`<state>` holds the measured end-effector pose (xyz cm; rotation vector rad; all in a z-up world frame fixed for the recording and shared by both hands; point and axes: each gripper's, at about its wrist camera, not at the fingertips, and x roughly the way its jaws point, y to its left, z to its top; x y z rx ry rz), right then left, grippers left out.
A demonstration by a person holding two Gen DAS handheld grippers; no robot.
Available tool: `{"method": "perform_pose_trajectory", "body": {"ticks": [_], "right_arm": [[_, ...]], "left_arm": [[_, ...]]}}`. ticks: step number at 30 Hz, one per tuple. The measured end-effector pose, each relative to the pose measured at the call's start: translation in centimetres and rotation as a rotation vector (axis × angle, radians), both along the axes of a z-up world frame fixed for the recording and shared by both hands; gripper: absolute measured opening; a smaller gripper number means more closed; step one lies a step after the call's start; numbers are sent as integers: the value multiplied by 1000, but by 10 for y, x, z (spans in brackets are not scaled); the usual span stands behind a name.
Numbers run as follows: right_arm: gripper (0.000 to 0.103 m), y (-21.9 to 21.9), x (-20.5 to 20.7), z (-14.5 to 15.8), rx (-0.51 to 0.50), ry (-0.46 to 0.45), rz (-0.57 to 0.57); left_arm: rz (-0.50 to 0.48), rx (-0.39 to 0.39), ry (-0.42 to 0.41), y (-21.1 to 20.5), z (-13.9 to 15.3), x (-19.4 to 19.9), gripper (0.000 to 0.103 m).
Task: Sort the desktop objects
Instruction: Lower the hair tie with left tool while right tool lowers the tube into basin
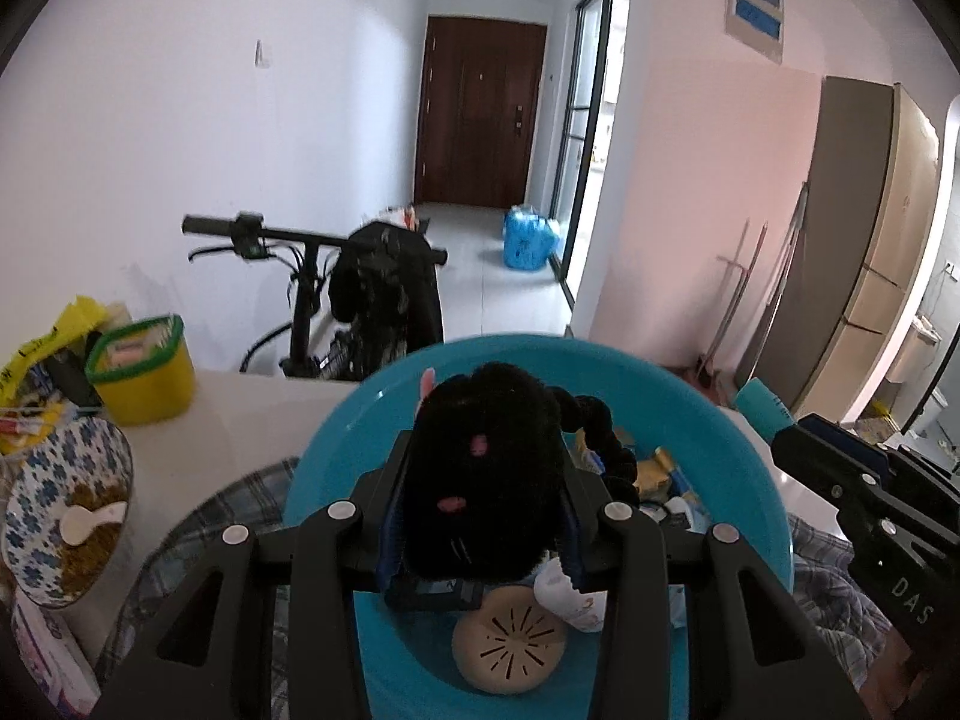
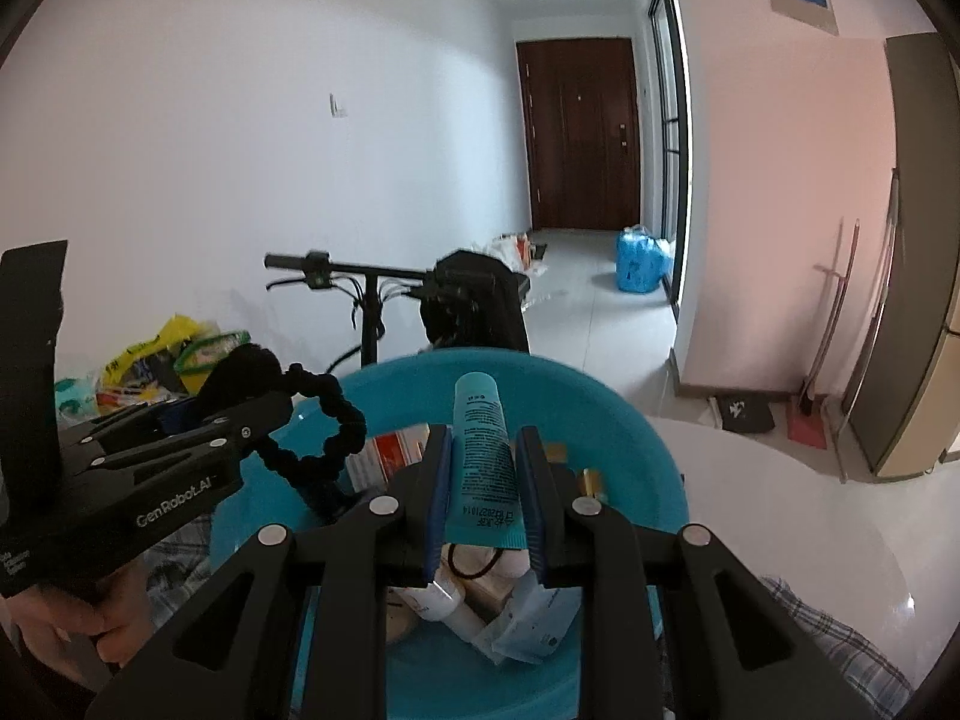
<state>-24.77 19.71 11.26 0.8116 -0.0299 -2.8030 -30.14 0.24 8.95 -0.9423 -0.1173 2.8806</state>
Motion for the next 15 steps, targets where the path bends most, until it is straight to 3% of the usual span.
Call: {"method": "perform_pose_trajectory", "body": {"ticks": [15], "right_arm": [[20, 7, -29, -29, 6, -125, -33]], "left_arm": [[11, -28, -103, 1, -29, -21, 42]]}}
